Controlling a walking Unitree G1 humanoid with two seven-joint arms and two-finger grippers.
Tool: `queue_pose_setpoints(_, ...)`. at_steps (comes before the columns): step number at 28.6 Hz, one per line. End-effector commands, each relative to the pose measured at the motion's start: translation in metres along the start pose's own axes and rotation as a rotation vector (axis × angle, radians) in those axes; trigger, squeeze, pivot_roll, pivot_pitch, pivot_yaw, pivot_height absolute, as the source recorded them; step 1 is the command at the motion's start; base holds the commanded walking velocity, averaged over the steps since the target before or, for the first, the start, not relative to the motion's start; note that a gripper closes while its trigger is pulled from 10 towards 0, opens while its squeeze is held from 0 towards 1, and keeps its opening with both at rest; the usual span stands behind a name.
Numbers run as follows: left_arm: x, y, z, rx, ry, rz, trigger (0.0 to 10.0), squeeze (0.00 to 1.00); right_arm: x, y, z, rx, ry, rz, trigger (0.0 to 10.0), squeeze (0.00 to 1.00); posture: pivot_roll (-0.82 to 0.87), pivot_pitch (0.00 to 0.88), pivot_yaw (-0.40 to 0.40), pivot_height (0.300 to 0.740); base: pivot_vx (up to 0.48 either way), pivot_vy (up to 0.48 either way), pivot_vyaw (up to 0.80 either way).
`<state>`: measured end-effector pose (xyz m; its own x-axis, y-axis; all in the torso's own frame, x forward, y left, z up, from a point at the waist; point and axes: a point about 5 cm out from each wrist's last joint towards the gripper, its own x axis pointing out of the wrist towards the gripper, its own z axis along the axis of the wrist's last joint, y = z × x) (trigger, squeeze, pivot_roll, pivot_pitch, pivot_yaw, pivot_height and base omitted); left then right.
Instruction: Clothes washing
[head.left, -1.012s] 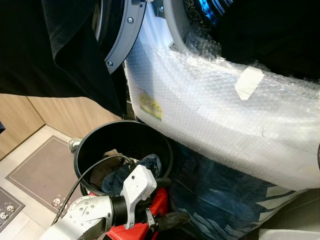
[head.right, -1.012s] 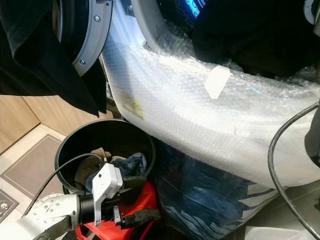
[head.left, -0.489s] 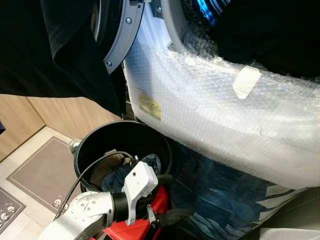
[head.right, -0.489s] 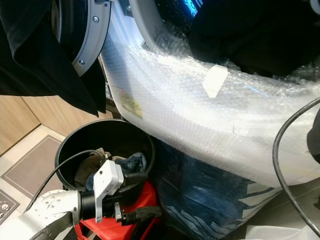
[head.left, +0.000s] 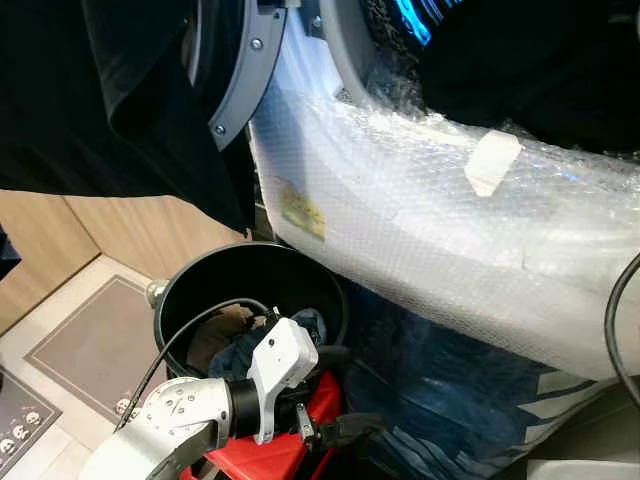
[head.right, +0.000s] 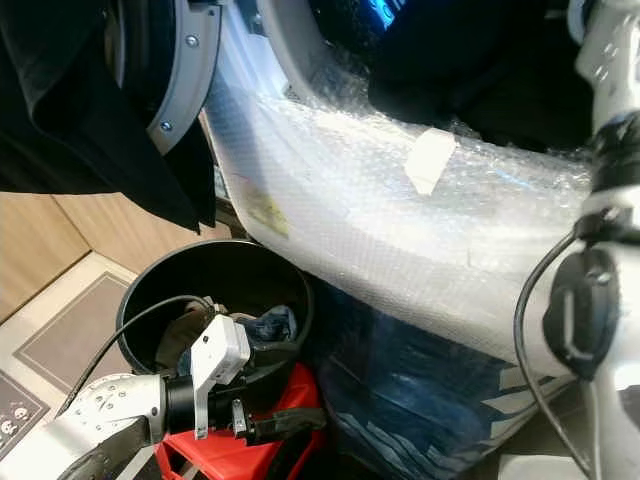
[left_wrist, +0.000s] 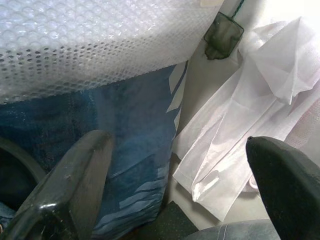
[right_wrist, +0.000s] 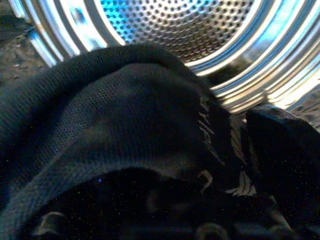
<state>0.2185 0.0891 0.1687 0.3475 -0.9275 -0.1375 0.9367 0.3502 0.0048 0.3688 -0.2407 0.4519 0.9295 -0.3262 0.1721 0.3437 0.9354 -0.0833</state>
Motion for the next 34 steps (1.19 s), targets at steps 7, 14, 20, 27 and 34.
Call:
queue_pose_setpoints(7,0.002,0.0,-0.001,-0.013,0.004,-0.018,10.0,0.0,-0.019,-0.002,0.014,-0.043,-0.079,0.082,10.0,1.0,-0.11,0.135,0.005,0.74,0.0,0.0,0.0)
queue_pose_setpoints(14,0.001,0.002,0.0,-0.009,0.003,-0.018,10.0,0.0,-0.037,-0.002,0.011,-0.145,-0.109,0.181,10.0,1.0,-0.11,0.133,0.011,0.74,0.0,0.0,0.0)
queue_pose_setpoints(20,0.001,0.002,0.001,-0.005,0.006,-0.024,10.0,0.0,-0.051,-0.005,0.013,-0.163,-0.131,0.264,10.0,0.0,-0.11,0.129,0.019,0.74,0.0,0.0,0.0)
queue_pose_setpoints(27,0.0,0.002,0.001,-0.005,0.008,-0.027,10.0,0.0,-0.065,-0.019,0.023,-0.139,-0.17,0.36,10.0,0.0,-0.11,0.128,0.018,0.74,0.0,0.0,0.0)
queue_pose_setpoints(34,0.0,0.002,0.001,-0.003,0.007,-0.03,10.0,0.0,-0.087,-0.012,0.015,-0.23,-0.205,0.658,10.0,0.0,-0.11,0.121,0.015,0.74,0.0,0.0,0.0)
